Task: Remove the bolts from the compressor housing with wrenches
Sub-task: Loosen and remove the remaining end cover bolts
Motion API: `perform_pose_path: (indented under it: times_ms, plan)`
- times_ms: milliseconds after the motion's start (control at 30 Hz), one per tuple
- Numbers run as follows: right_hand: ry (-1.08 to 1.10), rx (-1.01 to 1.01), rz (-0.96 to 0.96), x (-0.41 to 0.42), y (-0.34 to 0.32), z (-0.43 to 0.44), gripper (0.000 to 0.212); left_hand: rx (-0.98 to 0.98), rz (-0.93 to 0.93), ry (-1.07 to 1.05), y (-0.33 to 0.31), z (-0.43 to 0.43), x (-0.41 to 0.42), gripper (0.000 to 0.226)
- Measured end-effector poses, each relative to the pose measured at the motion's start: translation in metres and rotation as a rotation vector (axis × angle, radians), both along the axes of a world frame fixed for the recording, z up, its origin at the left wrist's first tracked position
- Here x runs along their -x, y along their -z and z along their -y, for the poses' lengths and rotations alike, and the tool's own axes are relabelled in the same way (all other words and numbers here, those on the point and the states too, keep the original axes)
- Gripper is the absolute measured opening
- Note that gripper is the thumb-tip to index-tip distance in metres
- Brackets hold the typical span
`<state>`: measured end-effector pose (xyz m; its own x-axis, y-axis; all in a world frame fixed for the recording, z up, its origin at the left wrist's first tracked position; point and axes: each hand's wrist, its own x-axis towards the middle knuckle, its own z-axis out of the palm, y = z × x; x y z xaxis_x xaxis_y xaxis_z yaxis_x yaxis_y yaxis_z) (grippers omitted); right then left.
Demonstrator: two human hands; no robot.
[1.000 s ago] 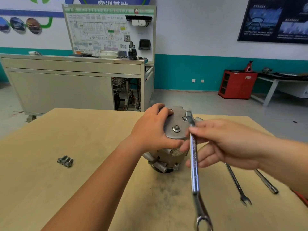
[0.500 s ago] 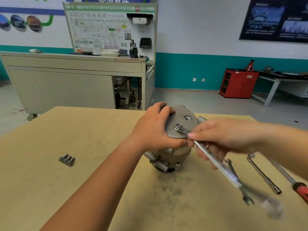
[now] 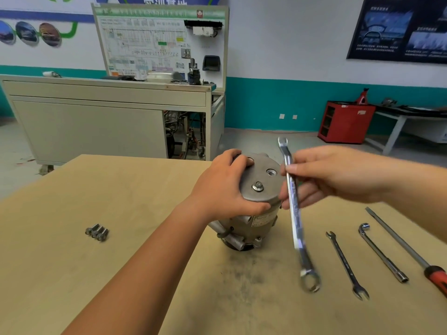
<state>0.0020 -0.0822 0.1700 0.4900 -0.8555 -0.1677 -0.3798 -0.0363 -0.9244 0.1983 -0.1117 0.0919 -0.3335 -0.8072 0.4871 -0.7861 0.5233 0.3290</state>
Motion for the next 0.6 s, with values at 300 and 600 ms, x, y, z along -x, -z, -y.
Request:
perform_pose_path:
  times_ms: [300,600]
  plan:
    - [0.001,-0.29,0.237,-0.024,0.025,-0.028,0.025,-0.013,-0.002,0.008,-0.003,-0.001,0.003,0.087]
    - [0.125,-0.229,0.224,-0.023,0.025,-0.024,0.025,-0.007,0.005,0.013,-0.003,-0.001,0.005,0.094]
